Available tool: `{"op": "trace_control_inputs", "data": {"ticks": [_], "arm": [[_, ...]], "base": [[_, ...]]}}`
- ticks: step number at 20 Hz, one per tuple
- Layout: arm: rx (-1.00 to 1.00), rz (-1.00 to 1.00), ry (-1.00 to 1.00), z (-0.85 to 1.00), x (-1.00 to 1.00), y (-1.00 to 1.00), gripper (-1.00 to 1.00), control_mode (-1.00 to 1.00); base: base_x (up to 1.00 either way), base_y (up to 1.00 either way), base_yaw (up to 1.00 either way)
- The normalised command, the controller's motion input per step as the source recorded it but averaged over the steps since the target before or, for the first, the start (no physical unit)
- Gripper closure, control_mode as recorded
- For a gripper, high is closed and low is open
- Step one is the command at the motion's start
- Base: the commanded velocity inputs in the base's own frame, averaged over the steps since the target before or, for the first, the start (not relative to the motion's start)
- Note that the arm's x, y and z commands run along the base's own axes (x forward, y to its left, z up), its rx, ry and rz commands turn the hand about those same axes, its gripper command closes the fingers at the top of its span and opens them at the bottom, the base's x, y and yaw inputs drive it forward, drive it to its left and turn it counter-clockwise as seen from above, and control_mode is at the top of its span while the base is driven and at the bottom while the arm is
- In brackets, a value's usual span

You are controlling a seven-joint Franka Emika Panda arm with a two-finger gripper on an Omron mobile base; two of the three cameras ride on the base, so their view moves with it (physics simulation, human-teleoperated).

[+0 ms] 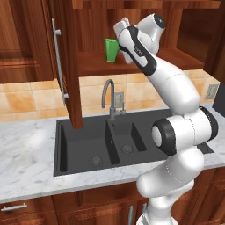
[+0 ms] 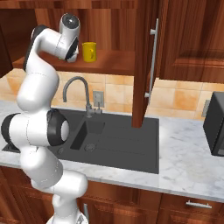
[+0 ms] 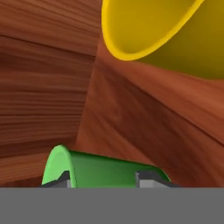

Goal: There is a tray on the dining counter. Grab the cup, mug, and pitcher and place them on the tray. The pitcher may be placed next to the tray if it cannot fit the tray.

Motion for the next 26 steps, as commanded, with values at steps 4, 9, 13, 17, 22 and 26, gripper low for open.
{"op": "trace_control_inputs", "data": {"ticks": [4, 9, 13, 17, 22, 26], "arm": [[0.06, 0.0, -0.19, 0.0, -0.33, -0.11, 1.0, -1.0], [0.0, 0.0, -0.03, 0.0, -0.69, -0.57, 1.0, -1.0], [0.0, 0.0, 0.0, 0.0, -0.87, -0.38, 1.0, -1.0], [-0.01, 0.0, 0.01, 0.0, -0.85, -0.24, 1.0, -1.0], [-0.06, 0.0, 0.1, 0.0, -0.8, -0.1, 1.0, -1.0], [-0.12, 0.0, 0.1, 0.0, -0.71, 0.0, 1.0, -1.0]], "base": [[0.0, 0.0, 0.0], [0.0, 0.0, 0.0], [0.0, 0.0, 0.0], [0.0, 0.0, 0.0], [0.0, 0.0, 0.0], [0.0, 0.0, 0.0]]}}
